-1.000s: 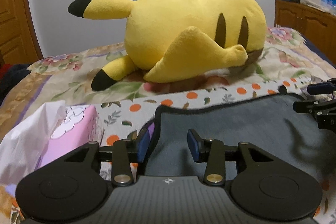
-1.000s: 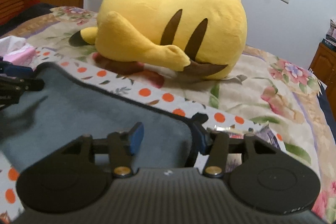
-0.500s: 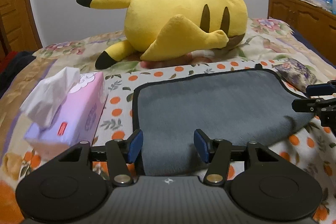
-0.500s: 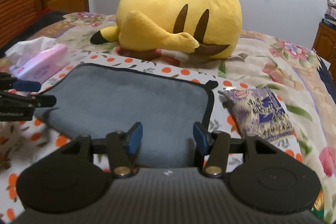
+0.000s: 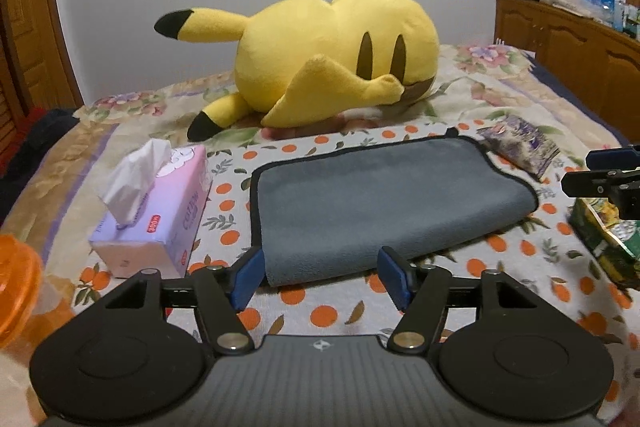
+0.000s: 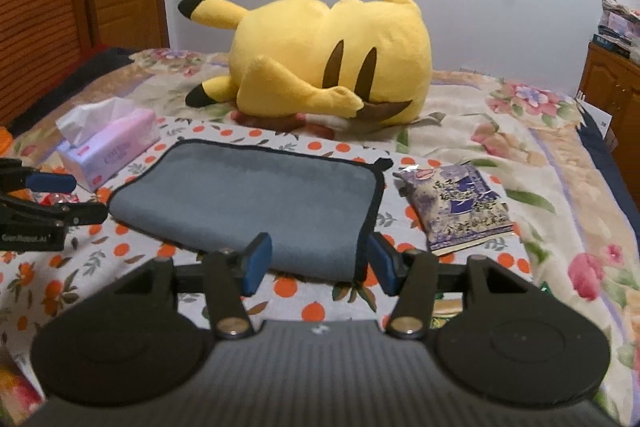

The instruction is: Fold towel

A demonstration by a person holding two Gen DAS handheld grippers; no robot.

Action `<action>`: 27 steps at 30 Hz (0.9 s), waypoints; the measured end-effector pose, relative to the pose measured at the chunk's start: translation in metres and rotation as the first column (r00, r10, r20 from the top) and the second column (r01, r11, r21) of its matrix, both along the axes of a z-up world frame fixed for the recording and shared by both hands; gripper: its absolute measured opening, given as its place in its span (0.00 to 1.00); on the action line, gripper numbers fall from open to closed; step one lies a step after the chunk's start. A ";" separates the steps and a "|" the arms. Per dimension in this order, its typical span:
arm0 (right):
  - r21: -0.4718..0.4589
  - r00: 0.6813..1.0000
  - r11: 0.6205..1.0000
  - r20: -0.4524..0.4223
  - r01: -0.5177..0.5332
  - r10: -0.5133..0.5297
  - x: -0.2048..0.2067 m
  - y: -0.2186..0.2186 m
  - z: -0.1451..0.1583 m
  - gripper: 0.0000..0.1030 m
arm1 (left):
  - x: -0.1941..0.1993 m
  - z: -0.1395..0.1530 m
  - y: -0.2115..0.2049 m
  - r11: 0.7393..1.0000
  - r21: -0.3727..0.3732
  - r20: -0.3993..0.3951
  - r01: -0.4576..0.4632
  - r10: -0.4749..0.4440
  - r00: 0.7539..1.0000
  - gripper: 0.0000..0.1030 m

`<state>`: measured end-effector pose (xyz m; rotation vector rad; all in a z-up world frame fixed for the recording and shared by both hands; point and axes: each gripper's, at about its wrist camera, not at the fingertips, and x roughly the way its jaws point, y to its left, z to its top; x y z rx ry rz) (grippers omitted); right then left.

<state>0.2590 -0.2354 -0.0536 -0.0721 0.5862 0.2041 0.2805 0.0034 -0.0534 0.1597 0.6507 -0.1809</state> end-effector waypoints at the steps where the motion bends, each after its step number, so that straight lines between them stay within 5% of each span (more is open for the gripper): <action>1: 0.001 1.000 1.000 0.004 0.002 -0.002 -0.003 -0.001 0.003 0.53 | -0.004 0.003 0.000 1.000 -0.001 0.004 -0.002 0.002 1.000 0.66; 27: 0.043 0.997 0.999 0.064 0.028 -0.030 -0.088 -0.012 0.035 0.62 | -0.099 0.052 -0.011 0.999 -0.019 0.040 0.032 -0.031 0.999 0.91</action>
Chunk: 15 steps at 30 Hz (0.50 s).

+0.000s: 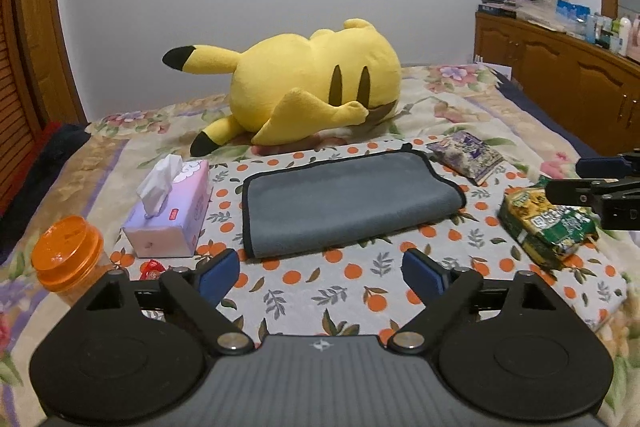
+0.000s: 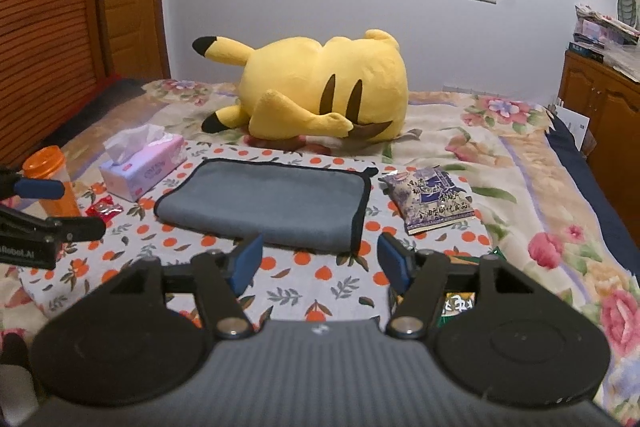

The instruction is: Fold towel

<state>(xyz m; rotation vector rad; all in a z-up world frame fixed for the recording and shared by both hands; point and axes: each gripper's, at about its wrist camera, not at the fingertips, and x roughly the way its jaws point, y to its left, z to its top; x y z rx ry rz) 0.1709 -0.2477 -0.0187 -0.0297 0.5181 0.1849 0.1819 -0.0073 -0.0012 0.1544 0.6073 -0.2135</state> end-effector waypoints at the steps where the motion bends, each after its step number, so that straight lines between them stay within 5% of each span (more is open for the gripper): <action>1: -0.001 1.000 1.000 0.003 0.000 0.000 -0.002 0.000 0.001 0.63 | -0.003 0.002 -0.001 1.000 0.000 0.002 0.002 -0.002 1.000 0.92; 7: 0.013 1.000 1.000 0.021 0.003 -0.003 -0.016 -0.001 0.011 0.69 | -0.023 0.016 -0.006 1.000 -0.006 0.018 0.008 -0.008 1.000 0.96; 15: 0.030 0.998 0.999 0.052 0.023 -0.024 -0.037 -0.005 0.023 0.99 | -0.047 0.035 -0.011 1.000 -0.005 0.057 0.002 -0.002 0.998 1.00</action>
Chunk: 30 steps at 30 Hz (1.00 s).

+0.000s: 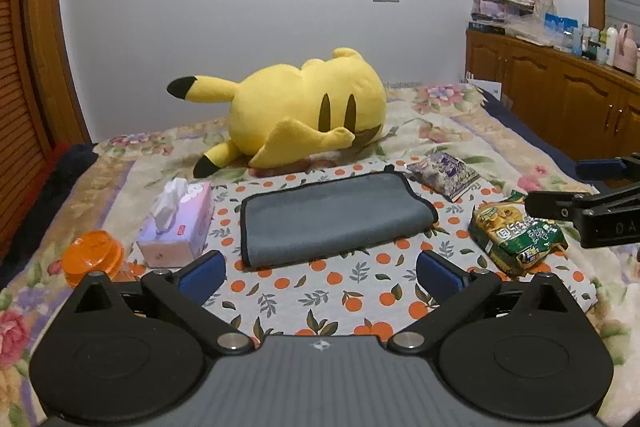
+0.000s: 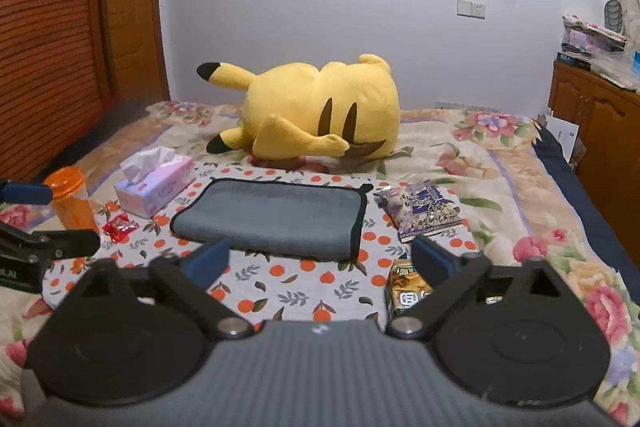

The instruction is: Fold towel

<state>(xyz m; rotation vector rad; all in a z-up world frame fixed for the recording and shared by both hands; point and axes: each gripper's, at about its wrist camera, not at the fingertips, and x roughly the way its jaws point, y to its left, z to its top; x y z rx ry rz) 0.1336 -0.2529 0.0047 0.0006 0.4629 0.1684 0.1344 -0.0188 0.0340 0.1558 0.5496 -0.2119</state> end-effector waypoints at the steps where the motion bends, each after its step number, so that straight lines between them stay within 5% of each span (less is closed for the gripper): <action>1: 0.005 1.000 1.000 0.001 0.000 0.000 -0.002 -0.001 0.001 1.00 | -0.002 0.002 0.000 1.000 0.001 0.003 -0.005 0.005 1.000 1.00; 15: 0.009 1.000 1.000 0.014 -0.003 0.003 -0.035 0.002 0.010 1.00 | -0.033 0.016 -0.005 0.998 0.004 0.030 -0.056 0.055 0.998 1.00; 30: 0.014 1.000 1.000 -0.005 0.023 -0.023 -0.067 0.000 -0.011 1.00 | -0.067 -0.012 -0.002 0.998 0.004 -0.026 -0.058 0.058 0.998 1.00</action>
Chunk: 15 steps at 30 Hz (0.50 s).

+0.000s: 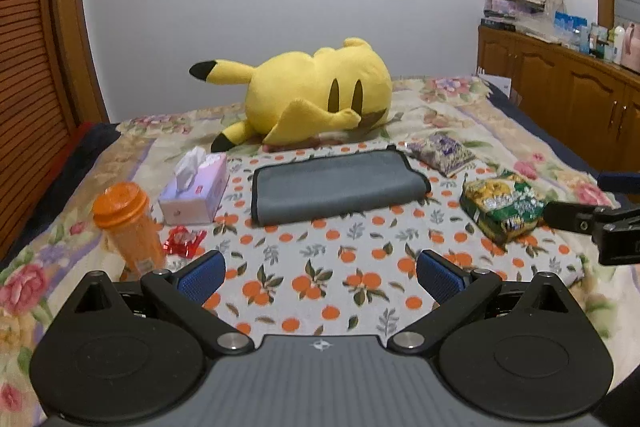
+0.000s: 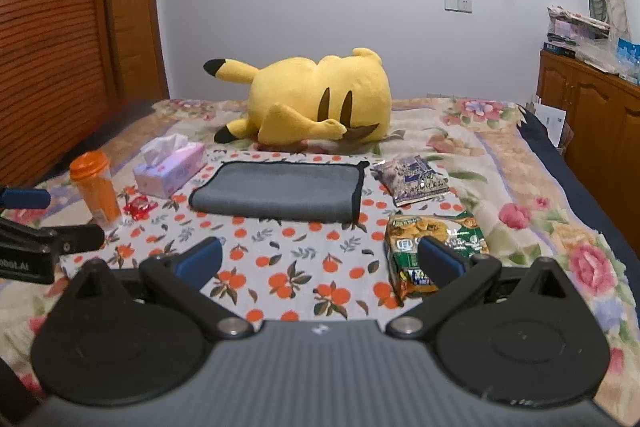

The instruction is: Fold towel

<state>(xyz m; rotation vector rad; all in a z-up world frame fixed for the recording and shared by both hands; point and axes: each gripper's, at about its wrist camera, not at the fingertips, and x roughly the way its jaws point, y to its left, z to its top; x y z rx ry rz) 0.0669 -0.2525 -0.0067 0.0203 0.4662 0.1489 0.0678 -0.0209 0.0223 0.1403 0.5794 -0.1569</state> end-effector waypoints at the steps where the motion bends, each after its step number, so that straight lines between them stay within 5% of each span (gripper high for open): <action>1: -0.002 1.000 1.000 0.003 -0.003 0.003 -0.003 0.001 -0.001 1.00 | -0.002 -0.002 0.000 1.000 0.001 -0.005 -0.001 0.001 1.000 1.00; 15: -0.014 1.000 1.000 0.006 -0.023 0.023 -0.022 0.010 -0.011 1.00 | -0.019 -0.025 0.007 1.000 -0.009 -0.033 -0.022 0.022 0.999 1.00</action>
